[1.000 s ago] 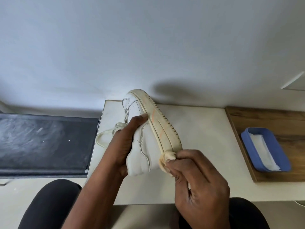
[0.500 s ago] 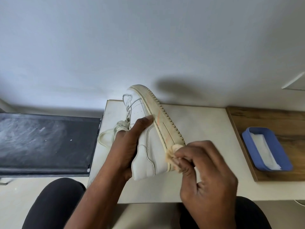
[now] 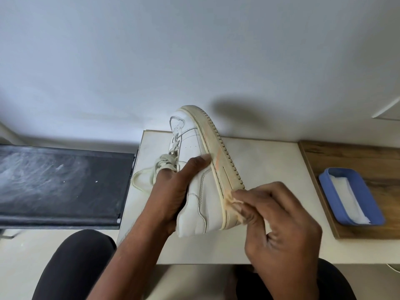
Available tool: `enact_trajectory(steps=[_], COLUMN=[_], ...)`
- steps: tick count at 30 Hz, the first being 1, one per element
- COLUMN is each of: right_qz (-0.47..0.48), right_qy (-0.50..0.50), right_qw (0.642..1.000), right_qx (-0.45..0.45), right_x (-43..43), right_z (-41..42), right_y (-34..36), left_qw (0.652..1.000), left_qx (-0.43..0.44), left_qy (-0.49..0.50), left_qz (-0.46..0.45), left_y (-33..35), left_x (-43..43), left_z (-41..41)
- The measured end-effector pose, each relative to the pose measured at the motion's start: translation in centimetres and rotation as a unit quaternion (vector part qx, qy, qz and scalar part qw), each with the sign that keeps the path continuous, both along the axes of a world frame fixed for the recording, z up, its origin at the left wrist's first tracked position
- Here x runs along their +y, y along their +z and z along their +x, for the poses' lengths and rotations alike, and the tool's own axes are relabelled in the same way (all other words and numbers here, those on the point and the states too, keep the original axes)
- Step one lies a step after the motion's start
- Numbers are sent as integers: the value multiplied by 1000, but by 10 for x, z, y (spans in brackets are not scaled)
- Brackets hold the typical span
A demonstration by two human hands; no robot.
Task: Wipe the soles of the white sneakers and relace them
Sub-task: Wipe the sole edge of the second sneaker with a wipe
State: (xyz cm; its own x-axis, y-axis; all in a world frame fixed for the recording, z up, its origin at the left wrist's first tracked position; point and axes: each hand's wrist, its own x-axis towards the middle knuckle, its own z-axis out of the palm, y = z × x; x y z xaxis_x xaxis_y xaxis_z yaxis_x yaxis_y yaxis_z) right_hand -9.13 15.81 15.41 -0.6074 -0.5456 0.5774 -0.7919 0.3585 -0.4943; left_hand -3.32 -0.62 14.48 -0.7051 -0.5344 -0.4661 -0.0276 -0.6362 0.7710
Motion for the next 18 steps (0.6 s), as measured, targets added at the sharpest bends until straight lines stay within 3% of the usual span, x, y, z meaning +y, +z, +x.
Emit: enact_trajectory(steps=[5, 13, 18], right_qz=[16, 41, 48], right_qy=[-53, 34, -4], right_qw=[998, 999, 999], right_qx=[-13, 3, -5], right_x=[8, 2, 2], right_z=[-17, 5, -13], right_y=[0, -2, -2], left_qw=[998, 997, 993], left_qx=[-4, -24, -22], left_qy=[-26, -18, -41], left_qz=[-53, -75, -109], left_y=[0, -4, -3], left_x=[6, 1, 3], left_z=[-1, 0, 0])
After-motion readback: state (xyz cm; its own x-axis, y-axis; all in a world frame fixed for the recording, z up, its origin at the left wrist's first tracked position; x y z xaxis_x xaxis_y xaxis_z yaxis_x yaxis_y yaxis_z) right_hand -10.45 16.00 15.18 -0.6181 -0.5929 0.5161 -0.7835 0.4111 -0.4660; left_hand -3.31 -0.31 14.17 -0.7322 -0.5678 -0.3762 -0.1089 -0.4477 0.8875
